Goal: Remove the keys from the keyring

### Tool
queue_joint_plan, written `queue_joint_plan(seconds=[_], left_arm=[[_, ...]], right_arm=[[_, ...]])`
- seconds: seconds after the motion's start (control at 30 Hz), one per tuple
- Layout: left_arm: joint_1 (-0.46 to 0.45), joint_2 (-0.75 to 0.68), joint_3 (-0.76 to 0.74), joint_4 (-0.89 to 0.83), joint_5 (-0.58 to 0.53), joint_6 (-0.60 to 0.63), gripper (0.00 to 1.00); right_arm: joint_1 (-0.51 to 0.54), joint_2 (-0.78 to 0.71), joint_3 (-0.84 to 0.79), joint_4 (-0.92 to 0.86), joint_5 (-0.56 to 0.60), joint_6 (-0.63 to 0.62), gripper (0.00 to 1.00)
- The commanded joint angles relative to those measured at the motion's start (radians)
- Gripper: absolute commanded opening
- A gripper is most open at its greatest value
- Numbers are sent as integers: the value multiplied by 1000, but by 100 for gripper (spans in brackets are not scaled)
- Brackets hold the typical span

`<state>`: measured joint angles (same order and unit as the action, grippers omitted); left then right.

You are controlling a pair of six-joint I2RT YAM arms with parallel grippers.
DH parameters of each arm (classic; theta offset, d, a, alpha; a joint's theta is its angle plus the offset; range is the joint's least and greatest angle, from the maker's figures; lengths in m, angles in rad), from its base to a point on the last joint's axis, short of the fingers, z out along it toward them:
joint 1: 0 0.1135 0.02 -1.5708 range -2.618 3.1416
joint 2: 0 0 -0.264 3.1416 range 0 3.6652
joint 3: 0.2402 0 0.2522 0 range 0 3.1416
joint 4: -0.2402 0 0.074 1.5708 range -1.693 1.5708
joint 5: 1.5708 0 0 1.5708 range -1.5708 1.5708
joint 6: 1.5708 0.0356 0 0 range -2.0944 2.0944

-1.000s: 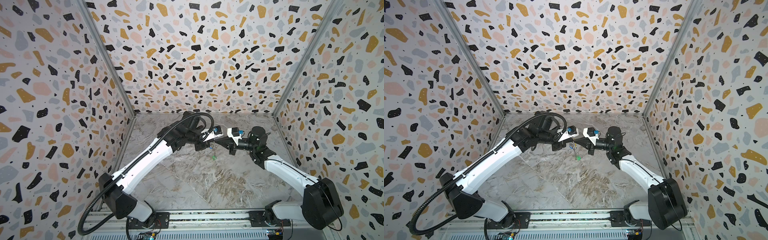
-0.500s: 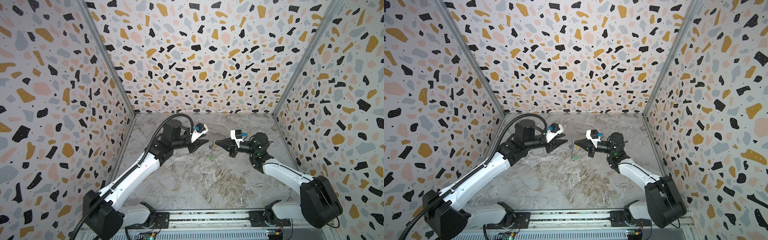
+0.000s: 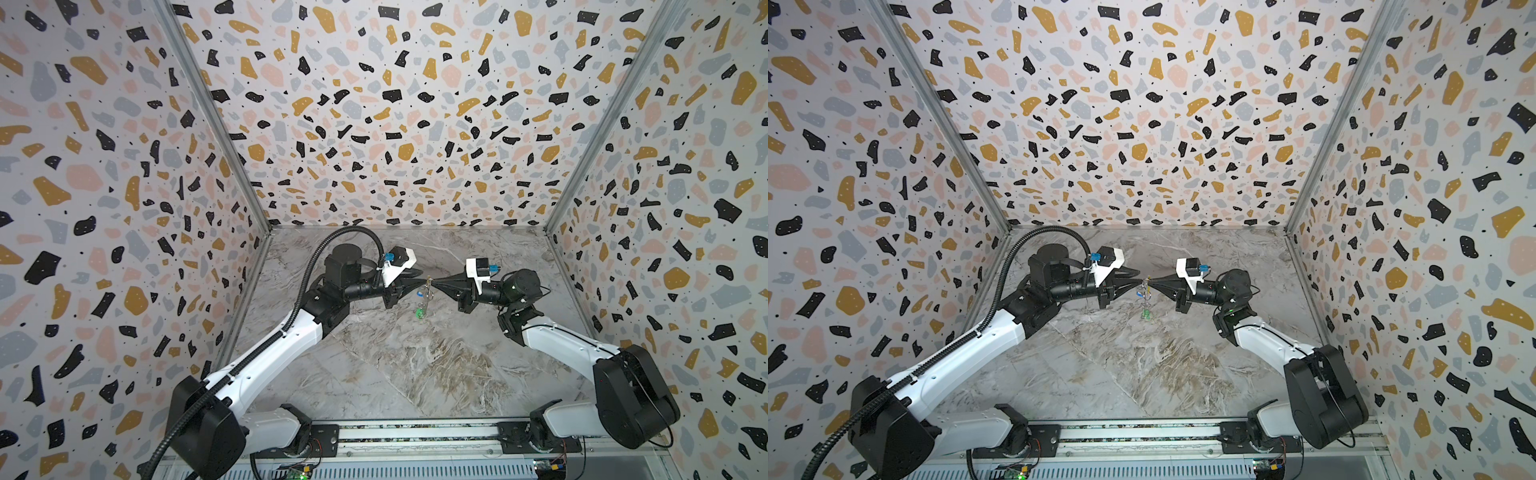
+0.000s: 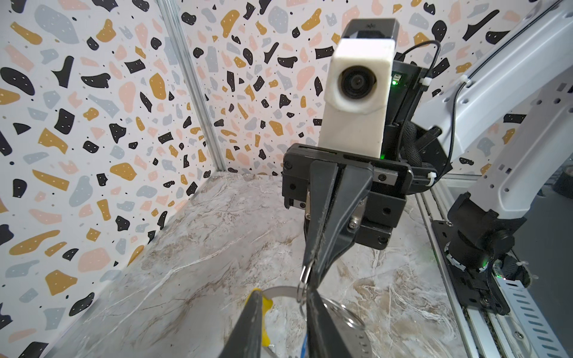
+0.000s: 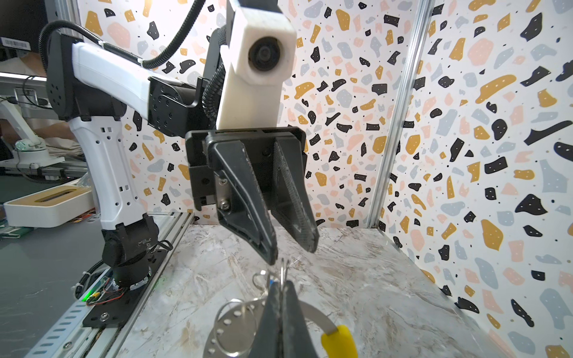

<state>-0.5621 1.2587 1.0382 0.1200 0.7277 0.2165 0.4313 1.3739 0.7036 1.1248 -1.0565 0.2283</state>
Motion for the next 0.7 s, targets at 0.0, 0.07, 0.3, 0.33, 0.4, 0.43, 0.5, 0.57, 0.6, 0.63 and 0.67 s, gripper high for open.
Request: queue_joint_plan(seconds=[0.0, 0.07, 0.3, 0.33, 0.4, 0.43, 0.5, 0.57, 0.6, 0.63, 0.67], left_arm=[[-1, -10, -13, 74, 32, -24, 24], [-1, -9, -14, 76, 33, -25, 24], [-2, 4, -21, 113, 59, -52, 21], [-2, 5, -20, 115, 62, -54, 21], [-6, 7, -20, 117, 69, -55, 21], [-5, 7, -20, 114, 70, -54, 21], [-8, 6, -21, 113, 80, -53, 23], [-12, 9, -21, 101, 71, -46, 23], [-12, 12, -20, 95, 71, -42, 22], [-12, 14, -19, 91, 70, -42, 22], [-13, 17, -17, 88, 71, -43, 20]], right_arm=[[-2, 2, 5, 90, -23, 55, 0], [-2, 4, 7, 97, -23, 59, 0], [0, 11, 20, 98, -39, 75, 0], [-1, 11, 20, 99, -39, 75, 0], [0, 8, 23, 98, -38, 75, 0], [0, 7, 24, 98, -37, 75, 0], [-1, 9, 26, 94, -33, 71, 0], [0, 8, 28, 93, -32, 71, 0], [1, 8, 29, 94, -34, 71, 0], [1, 8, 30, 92, -37, 72, 0], [1, 7, 30, 92, -37, 71, 0]])
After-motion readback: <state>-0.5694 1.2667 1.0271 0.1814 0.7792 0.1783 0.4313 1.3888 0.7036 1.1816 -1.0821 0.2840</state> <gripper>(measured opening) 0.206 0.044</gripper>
